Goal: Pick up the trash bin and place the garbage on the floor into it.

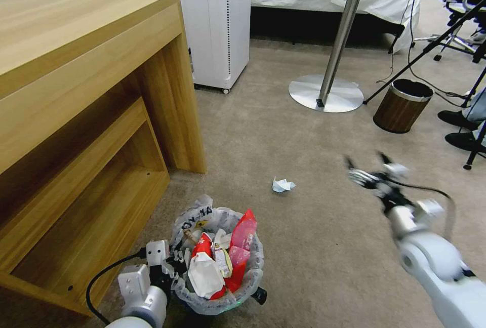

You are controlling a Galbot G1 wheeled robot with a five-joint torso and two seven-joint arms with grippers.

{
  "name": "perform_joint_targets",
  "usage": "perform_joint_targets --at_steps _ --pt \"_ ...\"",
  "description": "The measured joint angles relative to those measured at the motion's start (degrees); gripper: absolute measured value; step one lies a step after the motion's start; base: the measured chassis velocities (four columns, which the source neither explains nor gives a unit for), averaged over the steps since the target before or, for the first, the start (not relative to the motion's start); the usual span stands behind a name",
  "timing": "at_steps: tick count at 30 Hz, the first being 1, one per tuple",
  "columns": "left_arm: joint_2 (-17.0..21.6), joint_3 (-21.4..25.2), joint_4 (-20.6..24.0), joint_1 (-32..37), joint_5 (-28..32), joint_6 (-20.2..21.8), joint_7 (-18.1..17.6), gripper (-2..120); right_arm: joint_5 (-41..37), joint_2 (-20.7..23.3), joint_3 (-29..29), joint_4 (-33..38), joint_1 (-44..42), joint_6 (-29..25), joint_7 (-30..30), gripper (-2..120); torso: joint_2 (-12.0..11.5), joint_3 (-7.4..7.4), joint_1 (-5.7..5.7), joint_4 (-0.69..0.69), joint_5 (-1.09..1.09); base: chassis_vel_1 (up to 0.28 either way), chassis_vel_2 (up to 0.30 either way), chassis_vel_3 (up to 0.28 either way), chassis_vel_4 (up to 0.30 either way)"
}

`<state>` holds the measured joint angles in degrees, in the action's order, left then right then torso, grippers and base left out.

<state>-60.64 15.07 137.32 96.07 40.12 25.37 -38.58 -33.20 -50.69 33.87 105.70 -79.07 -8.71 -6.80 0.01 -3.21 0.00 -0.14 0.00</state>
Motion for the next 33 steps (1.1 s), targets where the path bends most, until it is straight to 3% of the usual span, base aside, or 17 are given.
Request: perform_joint_targets --at_steps 4,6,11,13,17,33 --pt "1.7 -0.5 0.3 -0.7 1.0 -0.6 -0.1 0 4.7 -3.1 5.7 0.7 -5.5 0.3 -1.6 100 0.0 0.00 0.00 -0.03 0.01 0.000 0.000 0.000 0.000" --pt "3.1 -2.0 0.4 -1.1 1.5 -0.9 -0.1 0 6.9 -6.7 10.6 1.9 -9.8 -1.0 -2.3 100 0.0 0.00 0.00 0.00 -0.01 0.000 0.000 0.000 0.000" --pt "3.6 -3.5 0.4 -1.9 1.4 -1.2 0.0 0 7.4 -10.5 13.4 3.6 -11.9 -2.8 -2.1 100 0.0 0.00 0.00 0.01 -0.01 0.000 0.000 0.000 0.000" --pt "4.0 -4.9 0.4 -2.0 0.4 -1.8 0.4 0 8.0 -15.2 15.2 5.7 -14.2 -4.3 -0.5 100 0.0 0.00 0.00 0.01 -0.02 0.000 0.000 0.000 0.000" --pt "4.0 -5.9 0.0 -2.6 -0.1 -2.0 0.6 0 8.3 -18.8 15.8 7.0 -15.8 -5.5 0.9 100 0.0 0.00 0.00 0.01 -0.02 0.000 0.000 0.000 0.000" --pt "3.9 -4.5 0.8 -1.2 -0.9 -2.4 0.8 0 9.0 -22.0 14.2 9.6 -17.3 -7.0 3.0 100 0.0 0.00 0.00 0.01 -0.01 -0.011 -0.016 -0.017 -0.018"
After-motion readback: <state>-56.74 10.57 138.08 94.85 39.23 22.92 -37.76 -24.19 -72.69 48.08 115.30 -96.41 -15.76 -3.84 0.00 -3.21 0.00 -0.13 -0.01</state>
